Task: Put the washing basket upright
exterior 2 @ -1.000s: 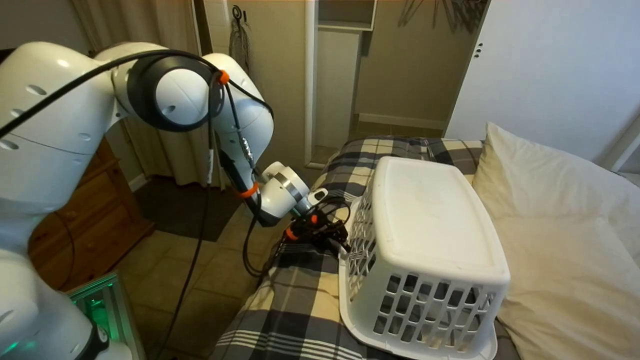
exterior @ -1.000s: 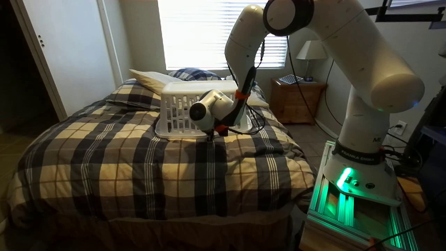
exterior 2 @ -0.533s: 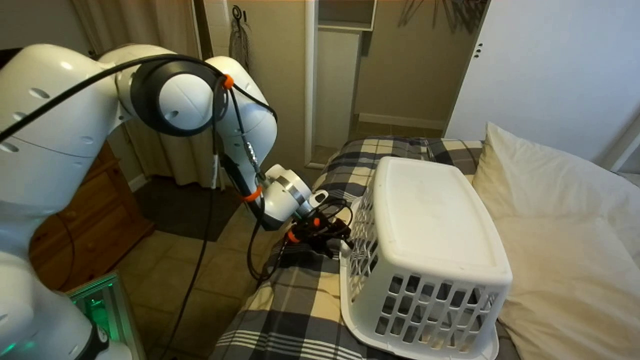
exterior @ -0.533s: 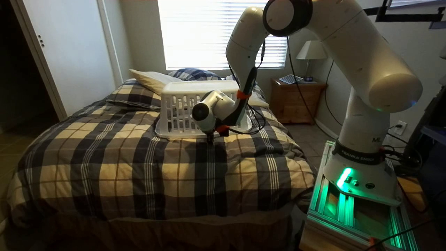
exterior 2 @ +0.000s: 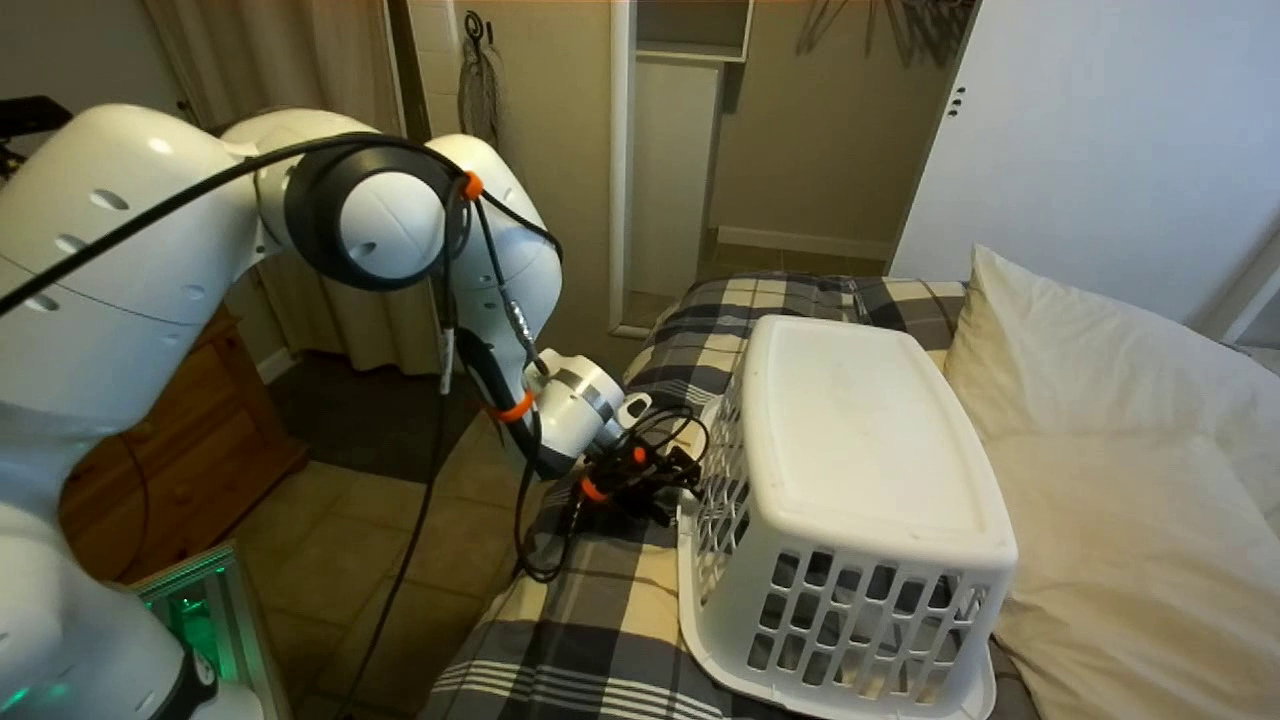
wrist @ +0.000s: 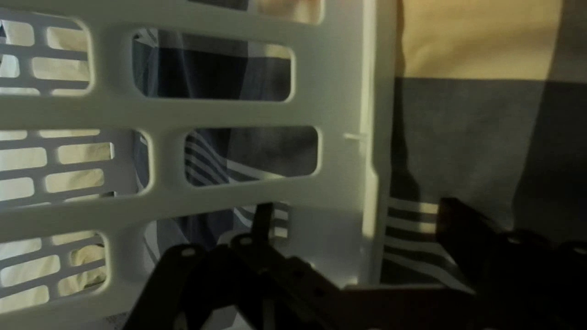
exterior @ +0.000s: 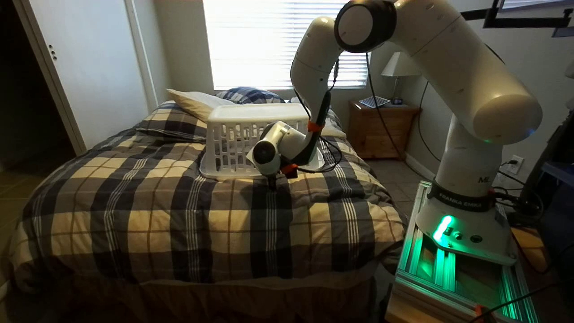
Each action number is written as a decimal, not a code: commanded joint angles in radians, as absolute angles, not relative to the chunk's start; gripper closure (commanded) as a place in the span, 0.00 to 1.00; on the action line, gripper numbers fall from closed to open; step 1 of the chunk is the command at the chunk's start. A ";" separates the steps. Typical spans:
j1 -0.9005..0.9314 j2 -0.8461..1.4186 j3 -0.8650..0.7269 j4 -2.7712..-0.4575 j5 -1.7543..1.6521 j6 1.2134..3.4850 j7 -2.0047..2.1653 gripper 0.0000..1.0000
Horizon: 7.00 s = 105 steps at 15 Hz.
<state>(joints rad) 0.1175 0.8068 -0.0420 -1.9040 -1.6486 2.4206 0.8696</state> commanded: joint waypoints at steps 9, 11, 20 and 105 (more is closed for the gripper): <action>0.051 0.850 0.009 -1.862 -1.823 2.383 0.864 0.70; 0.042 0.840 0.016 -1.869 -1.815 2.387 0.859 0.72; -0.025 0.628 0.064 -1.968 -1.756 2.499 0.854 0.73; -0.091 -0.399 0.023 -2.351 -0.489 2.479 0.516 0.00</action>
<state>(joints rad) -0.0743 -0.3589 0.0043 -2.3254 -0.6121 2.5364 0.5191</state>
